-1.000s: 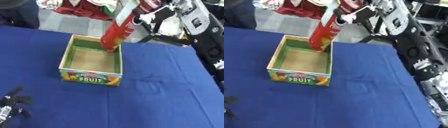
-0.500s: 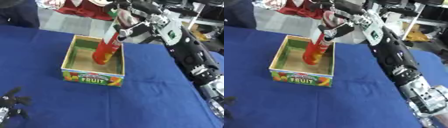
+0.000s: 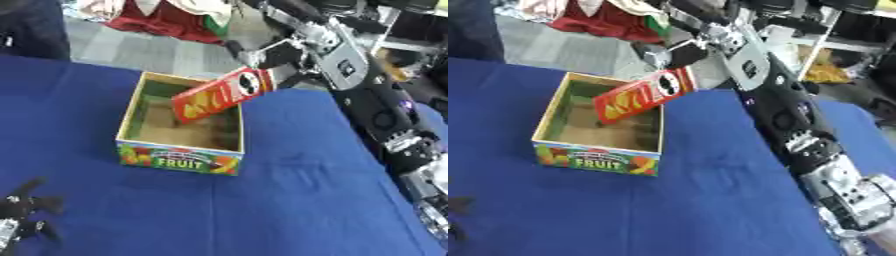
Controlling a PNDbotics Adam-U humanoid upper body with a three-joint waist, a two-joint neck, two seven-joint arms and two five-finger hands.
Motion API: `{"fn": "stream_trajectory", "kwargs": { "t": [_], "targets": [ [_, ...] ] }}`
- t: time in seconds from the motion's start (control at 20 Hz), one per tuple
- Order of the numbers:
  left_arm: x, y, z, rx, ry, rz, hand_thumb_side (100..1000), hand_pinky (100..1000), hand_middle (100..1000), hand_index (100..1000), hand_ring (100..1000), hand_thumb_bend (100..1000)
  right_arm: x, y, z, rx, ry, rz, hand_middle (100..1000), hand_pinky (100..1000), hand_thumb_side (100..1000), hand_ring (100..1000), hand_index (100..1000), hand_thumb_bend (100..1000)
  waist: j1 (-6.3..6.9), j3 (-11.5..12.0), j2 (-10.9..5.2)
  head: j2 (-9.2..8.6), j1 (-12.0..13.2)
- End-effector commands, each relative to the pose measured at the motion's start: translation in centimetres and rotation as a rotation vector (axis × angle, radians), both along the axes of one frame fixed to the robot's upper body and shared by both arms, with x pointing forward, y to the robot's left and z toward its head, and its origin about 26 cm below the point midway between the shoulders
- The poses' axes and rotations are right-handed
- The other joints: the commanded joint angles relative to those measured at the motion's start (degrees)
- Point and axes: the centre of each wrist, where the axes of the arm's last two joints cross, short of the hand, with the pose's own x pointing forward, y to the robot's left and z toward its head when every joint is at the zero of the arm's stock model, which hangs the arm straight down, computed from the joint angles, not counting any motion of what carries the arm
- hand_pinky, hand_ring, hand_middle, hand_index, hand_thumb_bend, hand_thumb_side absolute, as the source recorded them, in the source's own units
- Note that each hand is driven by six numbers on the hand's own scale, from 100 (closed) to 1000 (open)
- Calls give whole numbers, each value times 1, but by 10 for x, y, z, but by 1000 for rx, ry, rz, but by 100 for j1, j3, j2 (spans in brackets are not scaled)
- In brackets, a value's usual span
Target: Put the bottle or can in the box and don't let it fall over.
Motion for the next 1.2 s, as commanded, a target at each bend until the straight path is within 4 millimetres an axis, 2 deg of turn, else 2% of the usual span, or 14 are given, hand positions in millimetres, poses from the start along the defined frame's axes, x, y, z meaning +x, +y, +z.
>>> {"fn": "stream_trajectory", "kwargs": {
  "t": [0.05, 0.15, 0.35, 0.4, 0.5, 0.65, 0.8, 0.9, 0.95, 1.2],
  "targets": [
    [-1, 4, 2, 3, -11, 18, 864, 451, 560, 969, 843, 100, -21, -19, 27, -6, -85, 67, 978, 1000, 147, 968, 1000, 100, 87, -145, -129, 22, 166],
    [-2, 6, 0, 2, -5, 34, 864, 451, 559, 969, 843, 100, -34, -27, 26, 54, -72, 81, 955, 994, 158, 950, 1000, 100, 106, -314, -148, 61, 282],
    [-5, 13, -5, 1, 8, 72, 869, 450, 560, 969, 844, 100, -64, -45, -2, 231, 13, 112, 908, 943, 315, 898, 980, 100, 146, -681, -178, 133, 571],
    [-6, 14, -6, 1, 10, 80, 869, 450, 560, 969, 844, 100, -72, -50, -13, 286, 45, 116, 893, 926, 382, 878, 970, 100, 155, -762, -179, 141, 645],
    [-7, 17, -7, 1, 11, 95, 866, 450, 560, 969, 845, 100, -86, -57, -40, 416, 127, 123, 857, 884, 457, 830, 945, 100, 161, -908, -185, 169, 790],
    [-9, 22, -8, 2, 10, 124, 861, 449, 561, 969, 845, 100, -107, -64, -84, 604, 276, 113, 824, 846, 502, 789, 916, 100, 188, -1100, -172, 186, 1028],
    [-11, 23, -6, -3, -9, 140, 840, 449, 561, 968, 845, 100, -129, -74, -122, 730, 401, 61, 805, 831, 516, 770, 897, 100, 257, -1214, -155, 208, 1161],
    [-11, 25, -4, -9, -24, 148, 837, 449, 561, 968, 844, 100, -142, -78, -143, 791, 468, 22, 793, 822, 493, 759, 881, 100, 304, -1263, -137, 209, 1212],
    [-12, 26, -3, -12, -31, 154, 823, 449, 561, 968, 844, 100, -148, -79, -152, 819, 497, 2, 782, 816, 543, 748, 874, 100, 324, -1292, -128, 209, 1232],
    [-13, 30, 0, -24, -49, 190, 813, 448, 561, 968, 844, 100, -168, -71, -203, 988, 666, -74, 755, 798, 637, 720, 856, 100, 399, -1414, -107, 251, 1329]
  ]
}}
